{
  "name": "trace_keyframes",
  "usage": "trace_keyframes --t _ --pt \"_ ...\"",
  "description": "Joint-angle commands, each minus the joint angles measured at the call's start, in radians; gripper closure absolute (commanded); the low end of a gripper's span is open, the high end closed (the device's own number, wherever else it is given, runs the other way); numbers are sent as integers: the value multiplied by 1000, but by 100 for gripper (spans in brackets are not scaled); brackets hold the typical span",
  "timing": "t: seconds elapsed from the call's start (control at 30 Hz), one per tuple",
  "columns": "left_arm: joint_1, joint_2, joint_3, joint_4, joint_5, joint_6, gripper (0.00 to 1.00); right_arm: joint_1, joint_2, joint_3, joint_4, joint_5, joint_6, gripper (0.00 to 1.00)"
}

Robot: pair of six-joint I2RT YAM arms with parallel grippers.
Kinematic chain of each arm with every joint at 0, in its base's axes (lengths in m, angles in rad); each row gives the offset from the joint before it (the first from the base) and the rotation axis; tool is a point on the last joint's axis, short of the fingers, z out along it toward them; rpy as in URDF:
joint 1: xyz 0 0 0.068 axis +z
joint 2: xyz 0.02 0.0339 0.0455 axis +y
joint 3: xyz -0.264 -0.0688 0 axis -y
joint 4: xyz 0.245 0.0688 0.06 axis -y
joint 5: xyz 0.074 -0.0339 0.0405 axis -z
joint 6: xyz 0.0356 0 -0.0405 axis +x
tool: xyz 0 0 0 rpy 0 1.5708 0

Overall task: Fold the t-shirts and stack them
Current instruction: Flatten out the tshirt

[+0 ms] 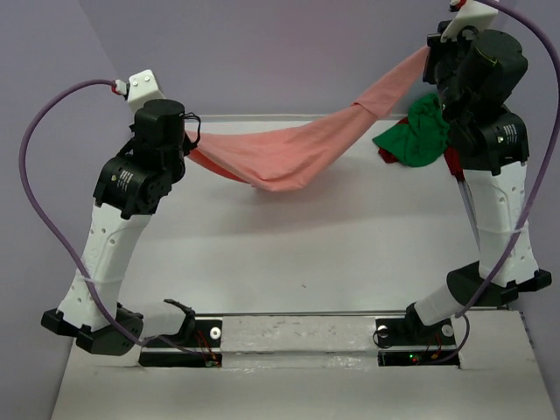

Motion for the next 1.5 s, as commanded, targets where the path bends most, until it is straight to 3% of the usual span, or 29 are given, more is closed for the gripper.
trace_keyframes --t 0.0,0.23,0.47,0.63,0.8,0.93,1.3,1.33,1.4,1.43,1.47 --pt "-43 -34 18 -40 -58 -51 100 139 -39 36 66 134 -88 100" --pt "-98 -12 67 -98 -113 -75 100 166 -26 47 79 199 -120 100" --pt "-86 147 51 -136 -195 -75 100 155 117 13 109 234 -139 100" --pt "-52 234 -15 -94 -187 -95 100 69 267 27 111 172 -85 100" --pt "23 302 17 -75 -181 -97 100 -38 446 140 120 89 -64 100" --pt "48 305 26 -37 -172 -51 100 -84 509 153 129 3 -56 100" --pt "58 340 -40 14 -127 -22 100 -94 609 81 102 -51 -39 100" --pt "58 342 -48 20 -123 -19 100 -94 611 79 102 -49 -38 74" --pt "57 350 -49 28 -121 -14 100 -94 608 74 92 -46 -31 42" --pt "58 353 -46 28 -120 -14 100 -94 605 74 86 -46 -27 20" --pt "58 359 -45 26 -118 -14 100 -94 599 73 68 -39 -19 15"
